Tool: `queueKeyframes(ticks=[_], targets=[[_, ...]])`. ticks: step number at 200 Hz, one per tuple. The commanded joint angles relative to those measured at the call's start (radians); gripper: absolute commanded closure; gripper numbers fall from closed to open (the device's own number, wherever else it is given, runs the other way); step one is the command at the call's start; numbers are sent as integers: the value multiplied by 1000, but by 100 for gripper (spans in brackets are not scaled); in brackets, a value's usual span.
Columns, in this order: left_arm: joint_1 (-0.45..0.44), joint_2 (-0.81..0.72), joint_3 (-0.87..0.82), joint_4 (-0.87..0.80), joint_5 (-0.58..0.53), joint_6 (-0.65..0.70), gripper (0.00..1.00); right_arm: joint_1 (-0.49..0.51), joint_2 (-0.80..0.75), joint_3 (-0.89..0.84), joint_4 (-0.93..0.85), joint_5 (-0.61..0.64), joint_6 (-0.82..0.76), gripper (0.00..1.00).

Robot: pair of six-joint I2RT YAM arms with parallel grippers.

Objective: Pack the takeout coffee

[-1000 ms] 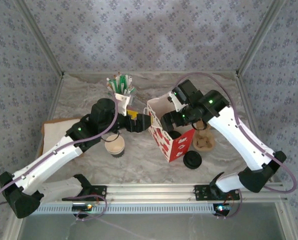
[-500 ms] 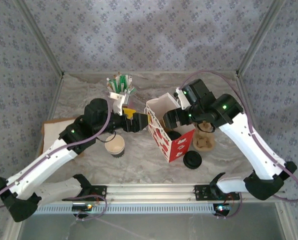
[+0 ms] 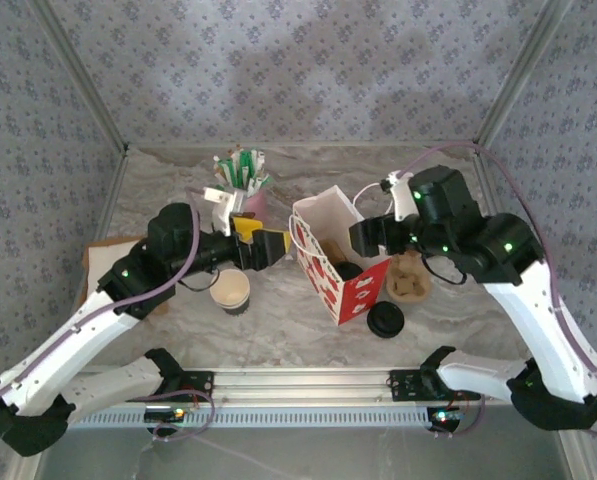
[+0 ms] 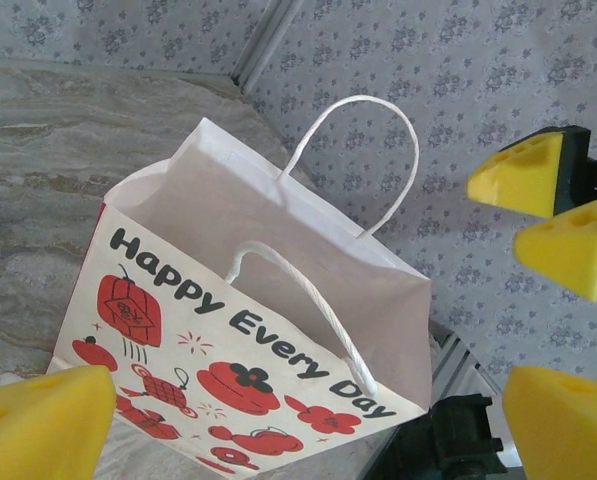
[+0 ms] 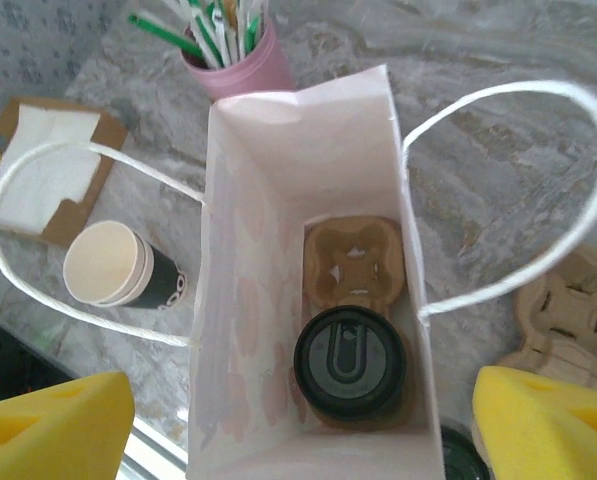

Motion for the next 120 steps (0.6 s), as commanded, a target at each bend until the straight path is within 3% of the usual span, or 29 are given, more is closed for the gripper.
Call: queueKeyframes(ticks=[1,120], targets=[[-6,-44,15,-24,-22,-10,0,-29,-42,-23,22,23,9,11],[-5,-153,-78,-115,-119,-56,1,-255,-194,-153,38,25,52,15]])
